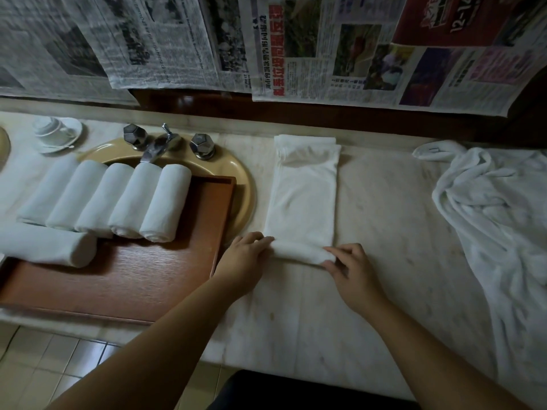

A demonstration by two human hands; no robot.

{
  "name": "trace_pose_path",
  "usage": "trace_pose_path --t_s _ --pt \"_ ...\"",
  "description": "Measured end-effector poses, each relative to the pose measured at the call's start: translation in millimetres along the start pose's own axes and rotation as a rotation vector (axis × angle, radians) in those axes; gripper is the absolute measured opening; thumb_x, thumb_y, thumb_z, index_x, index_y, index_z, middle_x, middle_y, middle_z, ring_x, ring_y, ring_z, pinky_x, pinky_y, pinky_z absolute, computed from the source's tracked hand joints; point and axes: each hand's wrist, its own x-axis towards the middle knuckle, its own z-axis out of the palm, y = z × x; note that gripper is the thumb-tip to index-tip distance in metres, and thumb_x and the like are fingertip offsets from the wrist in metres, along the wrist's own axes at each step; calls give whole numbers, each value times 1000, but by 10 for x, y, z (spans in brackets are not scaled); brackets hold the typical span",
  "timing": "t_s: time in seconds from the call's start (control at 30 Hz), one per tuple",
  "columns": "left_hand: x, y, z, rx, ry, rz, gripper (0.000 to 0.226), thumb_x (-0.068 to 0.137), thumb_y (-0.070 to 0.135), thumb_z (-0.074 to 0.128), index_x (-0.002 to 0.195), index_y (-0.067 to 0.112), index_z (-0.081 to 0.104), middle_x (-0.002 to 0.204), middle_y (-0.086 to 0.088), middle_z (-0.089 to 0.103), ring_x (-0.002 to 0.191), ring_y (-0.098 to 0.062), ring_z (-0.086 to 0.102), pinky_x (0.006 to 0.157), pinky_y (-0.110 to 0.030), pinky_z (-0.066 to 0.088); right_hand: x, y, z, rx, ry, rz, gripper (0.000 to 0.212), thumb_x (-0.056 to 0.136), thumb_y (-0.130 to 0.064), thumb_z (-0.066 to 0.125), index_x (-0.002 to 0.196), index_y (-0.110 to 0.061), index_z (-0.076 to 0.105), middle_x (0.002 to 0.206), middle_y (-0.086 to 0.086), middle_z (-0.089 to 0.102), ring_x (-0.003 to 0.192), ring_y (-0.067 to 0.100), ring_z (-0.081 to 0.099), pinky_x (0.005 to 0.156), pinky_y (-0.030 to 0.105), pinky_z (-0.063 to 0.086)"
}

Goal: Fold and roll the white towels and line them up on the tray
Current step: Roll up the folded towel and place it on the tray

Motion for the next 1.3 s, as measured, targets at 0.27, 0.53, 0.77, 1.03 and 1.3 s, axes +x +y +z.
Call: trace_pose_path --t_s 0.27,0.53,0.77,1.03,1.3 --pt "299 242 -51 -502 56 -446 20 105 31 55 122 29 66 108 0 70 94 -16 66 75 -31 51 354 -103 67 133 8 330 15 100 -23 65 112 -15 69 104 3 63 98 25 65 86 30 47" --pt "323 119 42 58 237 -68 25 101 41 65 97 18 73 111 -6 59 98 -29 50 74 -41 52 188 -114 26 -319 111 -211 38 88 -3 47 109 -17 76 108 2 59 93 29 60 76 41 55" --pt "145 -140 50 277 123 249 45 98 44 62 134 17 66 124 -3 60 100 -29 55 77 -45 55 30 -56 -123 -332 -1 -220 54 81 -14 60 134 -23 68 127 -8 62 107 19 59 83 40 51" --pt "1 -71 1 254 -5 268 41 102 46 52 133 22 64 127 0 61 99 -26 60 79 -43 56 -91 43 -182 -348 -85 -213 44 92 -33 72 134 -21 66 124 -10 61 105 19 60 84 40 53" --pt "-449 190 43 -61 -99 -45 41 109 46 42 142 28 60 132 8 60 120 -16 55 104 -30 44 -448 134 -214 -109 -164 -96 48 98 -55 52 136 -29 65 113 -18 50 102 8 57 93 34 51"
